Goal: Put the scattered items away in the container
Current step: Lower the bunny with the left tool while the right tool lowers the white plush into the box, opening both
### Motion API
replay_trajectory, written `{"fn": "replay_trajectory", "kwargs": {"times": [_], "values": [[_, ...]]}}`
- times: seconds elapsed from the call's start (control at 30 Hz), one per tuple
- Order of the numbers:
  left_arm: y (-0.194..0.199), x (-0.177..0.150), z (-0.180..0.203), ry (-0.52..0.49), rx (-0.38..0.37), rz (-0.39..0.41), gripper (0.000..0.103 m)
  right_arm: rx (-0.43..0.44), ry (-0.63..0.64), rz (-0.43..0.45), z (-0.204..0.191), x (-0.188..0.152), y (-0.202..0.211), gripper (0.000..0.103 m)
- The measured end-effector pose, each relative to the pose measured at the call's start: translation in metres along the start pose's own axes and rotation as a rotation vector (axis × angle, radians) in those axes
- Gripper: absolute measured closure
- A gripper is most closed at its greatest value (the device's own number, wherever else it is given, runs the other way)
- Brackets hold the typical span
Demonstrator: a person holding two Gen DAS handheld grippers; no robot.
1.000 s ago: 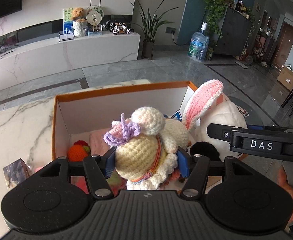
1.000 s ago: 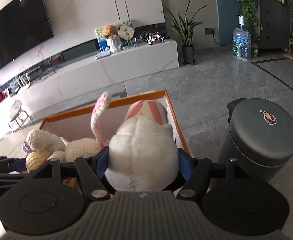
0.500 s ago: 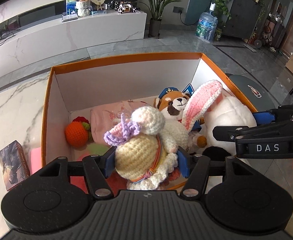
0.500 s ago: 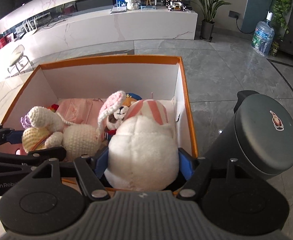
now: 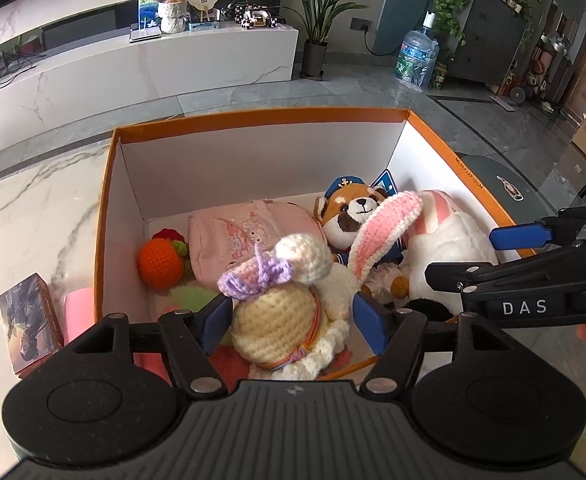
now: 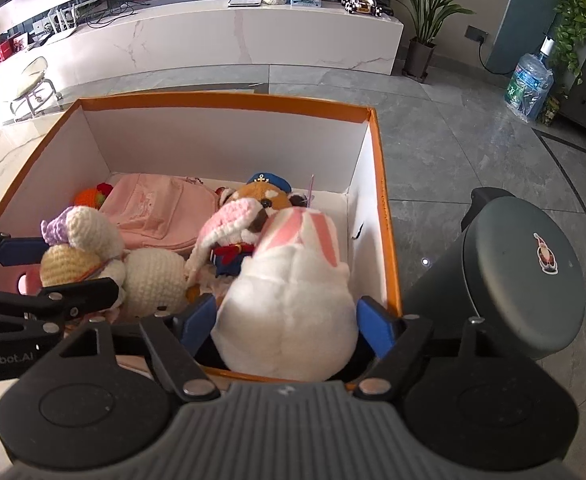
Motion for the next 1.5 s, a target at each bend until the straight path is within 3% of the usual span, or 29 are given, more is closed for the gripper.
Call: {"fn": "replay_trajectory", "kwargs": {"times": [0.17,0.23,0.3,0.5,0.63,1.03,1.2,1.27,1.33,1.5], "values": [[0.009,0.000,-0.002,0.002,-0.015,0.027,0.025,-0.033,0.019,0.029,0.000,0.002,0.013,0.023],[0.012,0.000,-0.002,-0.005,-0.014,0.037,0.031,-0.045,0.037,0.026,-0.001,0.002,0.015,0.031],[0.015,0.001,-0.004,-0.015,-0.006,0.046,0.037,-0.061,0.057,0.015,-0.003,0.001,0.016,0.055],[0.013,-0.001,-0.009,-0.037,-0.007,0.040,0.060,-0.066,0.036,-0.064,0.001,-0.001,-0.005,0.081],[0.006,-0.001,-0.011,-0.033,-0.016,0.022,0.066,-0.045,-0.001,-0.082,0.003,0.001,-0.011,0.081],[-0.003,-0.006,-0.017,0.002,-0.034,-0.011,0.066,-0.061,-0.011,-0.090,-0.003,0.001,-0.018,0.080],[0.007,-0.009,-0.016,0.025,-0.057,0.023,0.066,-0.058,-0.021,-0.084,-0.004,-0.001,-0.017,0.073],[0.014,-0.008,-0.016,0.035,-0.070,0.044,0.063,-0.058,-0.026,-0.079,-0.005,-0.001,-0.015,0.071],[0.024,-0.007,-0.016,0.043,-0.075,0.071,0.048,-0.060,-0.036,-0.070,-0.006,-0.001,-0.012,0.071],[0.048,-0.011,-0.022,0.054,-0.054,0.112,0.045,-0.059,-0.068,-0.033,-0.009,-0.004,0.004,0.071]]}}
Point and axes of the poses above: each gripper's, at about its wrist camera, not at the fingertips, and y roughly against the way its jaws point, z to its right, x to its top, the point moved 10 cm from there along -y, roughly the way its jaws point, and after that the axes turned 14 degrees about -z, right-handed, at the moved point
